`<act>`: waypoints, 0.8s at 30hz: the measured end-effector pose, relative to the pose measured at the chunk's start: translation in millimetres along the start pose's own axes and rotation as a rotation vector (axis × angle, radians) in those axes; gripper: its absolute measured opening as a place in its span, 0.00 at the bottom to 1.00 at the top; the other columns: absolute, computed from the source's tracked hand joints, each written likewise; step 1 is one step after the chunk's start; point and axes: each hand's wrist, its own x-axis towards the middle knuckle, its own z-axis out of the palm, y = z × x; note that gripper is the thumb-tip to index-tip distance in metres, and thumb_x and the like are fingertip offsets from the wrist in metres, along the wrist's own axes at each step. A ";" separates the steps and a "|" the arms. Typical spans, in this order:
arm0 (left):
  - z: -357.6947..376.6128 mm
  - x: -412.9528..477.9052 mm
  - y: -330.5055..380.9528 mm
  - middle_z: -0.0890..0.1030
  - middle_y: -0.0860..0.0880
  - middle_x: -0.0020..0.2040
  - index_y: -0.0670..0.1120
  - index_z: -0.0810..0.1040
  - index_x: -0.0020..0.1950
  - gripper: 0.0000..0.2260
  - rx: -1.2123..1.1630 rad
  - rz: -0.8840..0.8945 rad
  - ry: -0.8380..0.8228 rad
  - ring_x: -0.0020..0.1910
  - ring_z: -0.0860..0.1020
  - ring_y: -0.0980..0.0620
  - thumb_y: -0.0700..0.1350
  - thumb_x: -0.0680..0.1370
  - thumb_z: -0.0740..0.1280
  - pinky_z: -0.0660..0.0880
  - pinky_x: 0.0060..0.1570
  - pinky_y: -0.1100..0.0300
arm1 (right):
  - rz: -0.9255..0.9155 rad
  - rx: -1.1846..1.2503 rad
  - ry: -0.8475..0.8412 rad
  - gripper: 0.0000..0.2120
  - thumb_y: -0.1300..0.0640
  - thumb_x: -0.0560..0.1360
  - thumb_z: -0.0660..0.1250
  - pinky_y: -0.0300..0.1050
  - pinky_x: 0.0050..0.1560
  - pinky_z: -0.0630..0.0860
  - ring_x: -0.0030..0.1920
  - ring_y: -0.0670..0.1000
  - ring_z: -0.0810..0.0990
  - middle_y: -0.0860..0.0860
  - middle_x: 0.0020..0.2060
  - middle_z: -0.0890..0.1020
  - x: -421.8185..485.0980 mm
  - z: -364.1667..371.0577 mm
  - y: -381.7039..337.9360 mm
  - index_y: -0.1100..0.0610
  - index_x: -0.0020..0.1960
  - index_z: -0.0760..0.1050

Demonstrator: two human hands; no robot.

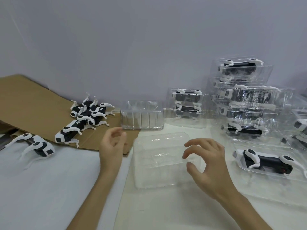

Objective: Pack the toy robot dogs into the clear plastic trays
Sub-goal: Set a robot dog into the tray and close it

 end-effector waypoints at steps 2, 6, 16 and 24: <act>-5.2 5.3 -2.9 0.80 0.50 0.54 0.50 0.73 0.62 0.13 -0.041 -0.016 0.174 0.35 0.81 0.56 0.39 0.80 0.68 0.78 0.41 0.59 | -0.046 0.005 -0.036 0.06 0.51 0.66 0.63 0.40 0.66 0.58 0.56 0.45 0.77 0.38 0.48 0.80 -0.8 2.2 -2.2 0.45 0.41 0.77; -34.0 23.4 -6.7 0.70 0.47 0.67 0.48 0.66 0.73 0.26 0.061 -0.015 0.494 0.40 0.78 0.64 0.37 0.77 0.68 0.75 0.54 0.55 | -0.065 0.032 -0.035 0.05 0.51 0.68 0.64 0.40 0.65 0.59 0.54 0.45 0.78 0.39 0.47 0.80 -1.3 3.5 -2.2 0.47 0.42 0.78; -71.0 59.8 -27.5 0.68 0.46 0.69 0.45 0.78 0.63 0.16 0.469 0.046 0.203 0.46 0.79 0.45 0.34 0.77 0.68 0.69 0.52 0.67 | -0.029 0.053 -0.015 0.03 0.54 0.69 0.67 0.37 0.61 0.60 0.55 0.44 0.77 0.39 0.46 0.80 -1.2 5.3 -0.4 0.47 0.40 0.78; -61.3 92.0 -23.5 0.76 0.48 0.63 0.50 0.71 0.74 0.19 0.004 -0.377 0.010 0.56 0.79 0.46 0.42 0.83 0.65 0.77 0.58 0.49 | -0.001 0.075 0.007 0.05 0.50 0.70 0.64 0.37 0.60 0.62 0.55 0.45 0.76 0.40 0.46 0.80 0.0 4.8 1.5 0.48 0.40 0.79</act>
